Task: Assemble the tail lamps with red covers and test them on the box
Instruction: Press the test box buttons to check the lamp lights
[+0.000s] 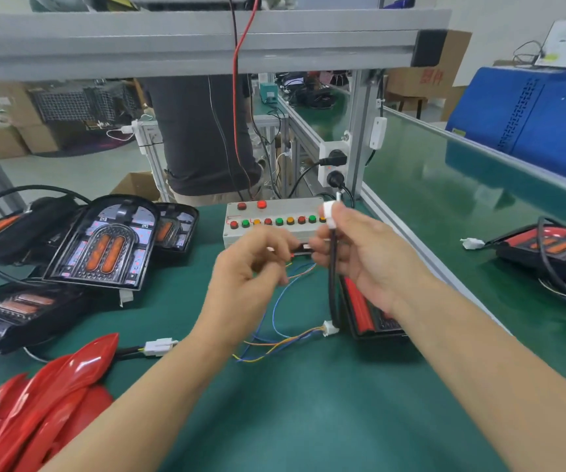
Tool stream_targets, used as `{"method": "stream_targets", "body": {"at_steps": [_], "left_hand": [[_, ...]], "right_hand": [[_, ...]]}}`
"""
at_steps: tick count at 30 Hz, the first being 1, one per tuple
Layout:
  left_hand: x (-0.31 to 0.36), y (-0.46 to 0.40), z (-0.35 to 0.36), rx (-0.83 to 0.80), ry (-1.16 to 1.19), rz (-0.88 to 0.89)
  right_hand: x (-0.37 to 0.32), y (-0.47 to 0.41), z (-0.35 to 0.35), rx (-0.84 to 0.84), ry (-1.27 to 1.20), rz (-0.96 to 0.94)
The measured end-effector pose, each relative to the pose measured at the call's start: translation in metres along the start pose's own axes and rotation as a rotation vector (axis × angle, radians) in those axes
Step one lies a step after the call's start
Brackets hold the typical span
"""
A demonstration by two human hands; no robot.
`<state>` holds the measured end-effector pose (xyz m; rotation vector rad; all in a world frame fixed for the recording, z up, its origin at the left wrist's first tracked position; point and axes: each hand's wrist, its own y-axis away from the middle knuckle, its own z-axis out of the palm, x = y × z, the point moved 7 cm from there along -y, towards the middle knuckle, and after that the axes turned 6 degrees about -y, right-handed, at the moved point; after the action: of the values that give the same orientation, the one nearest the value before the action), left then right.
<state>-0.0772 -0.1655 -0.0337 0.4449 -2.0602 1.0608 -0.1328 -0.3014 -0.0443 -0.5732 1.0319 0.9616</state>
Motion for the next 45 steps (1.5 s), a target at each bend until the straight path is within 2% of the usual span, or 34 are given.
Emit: {"method": "stream_targets", "body": {"at_steps": [1,2,4,6,7,9,11,14,16,18,21,29,36,40,42,44,45], "left_hand": [[-0.012,0.001,0.000,0.010,-0.089,-0.065],[-0.024,0.004,0.007,-0.077,-0.260,-0.123],[-0.045,0.020,0.035,-0.399,-0.557,-0.202],[-0.053,0.035,0.063,-0.605,-0.675,-0.178],[-0.051,0.037,0.071,-0.626,-0.712,-0.136],[-0.048,0.030,0.069,-0.571,-0.769,-0.076],[-0.052,0.017,0.047,-0.427,-0.706,-0.141],[-0.063,-0.007,-0.009,-0.157,-0.371,-0.379],[-0.069,-0.018,-0.034,-0.071,-0.100,-0.482],[-0.071,-0.024,-0.042,-0.085,0.027,-0.519],[-0.075,-0.024,-0.041,-0.152,0.092,-0.540],[-0.075,-0.021,-0.032,-0.324,-0.022,-0.481],[-0.085,-0.013,-0.028,-0.319,0.050,-0.489],[-0.095,-0.012,-0.021,-0.331,0.039,-0.507],[-0.106,-0.009,-0.023,-0.340,-0.020,-0.523],[-0.119,-0.004,-0.031,-0.326,-0.094,-0.530],[-0.124,-0.001,-0.036,-0.335,-0.183,-0.507]], "right_hand": [[-0.002,-0.002,-0.005,0.028,-0.021,-0.019],[-0.002,-0.003,-0.008,0.040,-0.029,-0.033],[0.003,-0.004,-0.010,0.014,-0.034,-0.054],[0.008,-0.003,-0.005,-0.052,-0.033,-0.069],[0.010,-0.002,-0.003,-0.082,-0.030,-0.070],[0.011,0.000,-0.001,-0.114,-0.009,-0.071],[0.012,0.001,-0.002,-0.115,0.032,-0.075],[0.015,0.002,-0.002,-0.102,0.158,-0.072],[0.021,0.001,0.001,-0.093,0.265,-0.073],[0.026,0.000,0.008,-0.094,0.360,-0.085],[0.030,-0.003,0.015,-0.078,0.470,-0.115],[0.041,-0.004,0.020,-0.097,0.580,-0.092],[0.041,-0.005,0.026,-0.089,0.710,-0.133],[0.030,-0.004,0.030,-0.097,1.055,-0.245],[0.012,0.001,0.009,0.018,1.134,-0.307],[-0.017,0.010,-0.032,0.235,1.147,-0.380],[-0.027,0.015,-0.058,0.348,1.186,-0.359]]}}
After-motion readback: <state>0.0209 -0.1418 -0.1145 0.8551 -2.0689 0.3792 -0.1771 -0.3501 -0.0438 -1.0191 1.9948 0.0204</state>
